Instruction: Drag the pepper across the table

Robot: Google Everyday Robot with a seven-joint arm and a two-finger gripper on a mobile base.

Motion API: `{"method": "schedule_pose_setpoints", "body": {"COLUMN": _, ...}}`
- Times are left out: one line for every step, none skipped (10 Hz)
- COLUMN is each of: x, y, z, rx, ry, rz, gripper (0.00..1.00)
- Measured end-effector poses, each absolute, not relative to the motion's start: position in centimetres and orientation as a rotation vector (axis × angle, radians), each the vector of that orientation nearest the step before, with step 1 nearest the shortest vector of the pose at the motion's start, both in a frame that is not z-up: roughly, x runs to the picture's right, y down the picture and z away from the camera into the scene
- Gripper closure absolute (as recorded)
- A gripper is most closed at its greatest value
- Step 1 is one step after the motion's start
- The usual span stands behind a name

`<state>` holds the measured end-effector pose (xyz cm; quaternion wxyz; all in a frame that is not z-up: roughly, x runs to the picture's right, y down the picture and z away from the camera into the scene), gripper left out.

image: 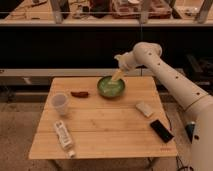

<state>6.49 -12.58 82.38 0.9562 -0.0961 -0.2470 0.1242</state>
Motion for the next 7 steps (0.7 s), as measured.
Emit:
{"method": "schedule_pose_setpoints", "body": {"x": 6.6, "y": -12.6, "z": 82.3, "rx": -0.195, "ry": -0.503, "rz": 0.254, "gripper": 0.2}}
{"method": "schedule_pose_setpoints", "body": {"x": 6.5, "y": -12.6, "z": 82.3, "rx": -0.199, "ry": -0.511, "rz": 0.256, "gripper": 0.2}}
{"method": "schedule_pose_setpoints", "body": {"x": 6.0, "y": -12.3, "z": 82.5, "rx": -0.222, "ry": -0.528, "rz": 0.245, "gripper": 0.2}}
{"method": "schedule_pose_setpoints", "body": {"x": 4.9, "y": -11.7, "z": 83.0, "rx": -0.262, "ry": -0.545, "rz": 0.219, "gripper": 0.2}}
{"method": "schedule_pose_setpoints", "body": {"x": 3.5, "y": -10.7, "z": 83.7, "rx": -0.313, "ry": -0.559, "rz": 0.179, "gripper": 0.2}}
{"method": "schedule_pose_setpoints", "body": {"x": 0.8, "y": -8.9, "z": 84.9, "rx": -0.396, "ry": -0.578, "rz": 0.104, "gripper": 0.2}}
{"method": "schedule_pose_setpoints", "body": {"x": -1.2, "y": -7.8, "z": 85.7, "rx": -0.446, "ry": -0.589, "rz": 0.051, "gripper": 0.2}}
